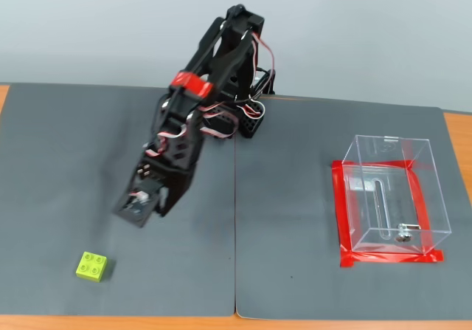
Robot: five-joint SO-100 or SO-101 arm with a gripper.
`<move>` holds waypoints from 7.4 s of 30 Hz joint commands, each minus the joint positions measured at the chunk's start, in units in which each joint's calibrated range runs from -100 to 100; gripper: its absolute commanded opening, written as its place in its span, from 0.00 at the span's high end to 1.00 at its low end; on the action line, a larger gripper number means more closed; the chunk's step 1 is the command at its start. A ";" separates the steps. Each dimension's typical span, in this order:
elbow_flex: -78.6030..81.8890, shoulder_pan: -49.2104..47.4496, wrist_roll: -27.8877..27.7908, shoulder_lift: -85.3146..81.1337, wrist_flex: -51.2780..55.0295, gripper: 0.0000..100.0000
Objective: Pick the green lego block and place it into the transparent box
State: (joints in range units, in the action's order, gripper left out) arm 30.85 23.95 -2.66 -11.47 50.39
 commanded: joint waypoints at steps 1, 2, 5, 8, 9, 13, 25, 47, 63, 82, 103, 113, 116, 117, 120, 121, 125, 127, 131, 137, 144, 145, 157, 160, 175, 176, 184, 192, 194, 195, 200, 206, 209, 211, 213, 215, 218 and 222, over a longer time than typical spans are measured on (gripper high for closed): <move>-7.92 2.42 -2.37 4.39 -2.91 0.98; -9.27 2.94 -3.04 5.83 -3.78 0.98; -13.44 4.06 -4.40 10.41 -6.12 0.98; -18.41 4.58 -5.39 14.99 -7.42 0.98; -20.13 4.58 -5.70 16.60 -7.77 0.98; -27.09 4.58 -6.64 23.21 -7.77 0.98; -40.93 4.21 -7.21 34.49 -6.99 0.93; -37.41 3.17 -6.90 35.08 -7.07 0.69; -34.96 2.57 -7.11 35.34 -7.68 0.63; -36.50 2.87 -10.70 39.57 -7.77 0.63; -42.38 3.24 -12.63 43.31 -7.77 0.63; -42.02 3.32 -12.68 43.56 -10.81 0.63; -42.11 3.32 -12.68 43.90 -11.07 0.63; -42.20 3.32 -12.68 44.24 -10.98 0.63; -42.20 3.39 -12.73 44.83 -10.98 0.63; -42.20 3.39 -12.73 45.00 -10.98 0.63; -42.29 4.14 -12.73 45.00 -10.98 0.63; -42.29 4.21 -12.73 45.00 -10.98 0.63; -42.29 4.21 -12.73 45.00 -10.98 0.63; -42.29 4.21 -12.73 45.00 -10.98 0.63; -42.29 4.21 -12.73 45.00 -10.98 0.67; -42.29 4.21 -12.73 45.00 -10.98 0.70; -42.29 4.29 -12.63 45.00 -10.98 0.87; -42.02 4.29 -12.63 44.83 -10.98 0.88; -39.40 3.02 -9.87 33.22 -10.29 0.88; -38.58 2.87 -9.29 31.61 -10.29 0.88; -27.91 -0.49 -7.42 16.09 -10.20 0.88; -16.96 -7.43 -4.87 1.68 -10.20 0.88; -15.15 -9.59 -4.87 -0.70 -10.20 0.88; -14.43 -10.71 -4.87 -1.63 -10.20 0.88; -13.35 -17.20 -4.87 -4.77 -10.03 0.88; -14.07 -28.69 -4.81 -6.89 -4.12 0.88; -14.07 -35.48 -4.76 -7.90 -2.65 0.88; -14.25 -42.71 -2.16 -8.67 1.61 0.88; -14.34 -48.31 -0.65 -9.00 4.99 0.88; -14.34 -51.81 0.45 -9.00 6.03 0.88; -14.34 -56.51 1.80 -8.92 6.29 0.88; -15.34 -63.00 2.06 -8.07 6.12 0.88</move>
State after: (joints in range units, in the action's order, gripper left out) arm 17.65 -34.86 -0.85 -17.93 56.29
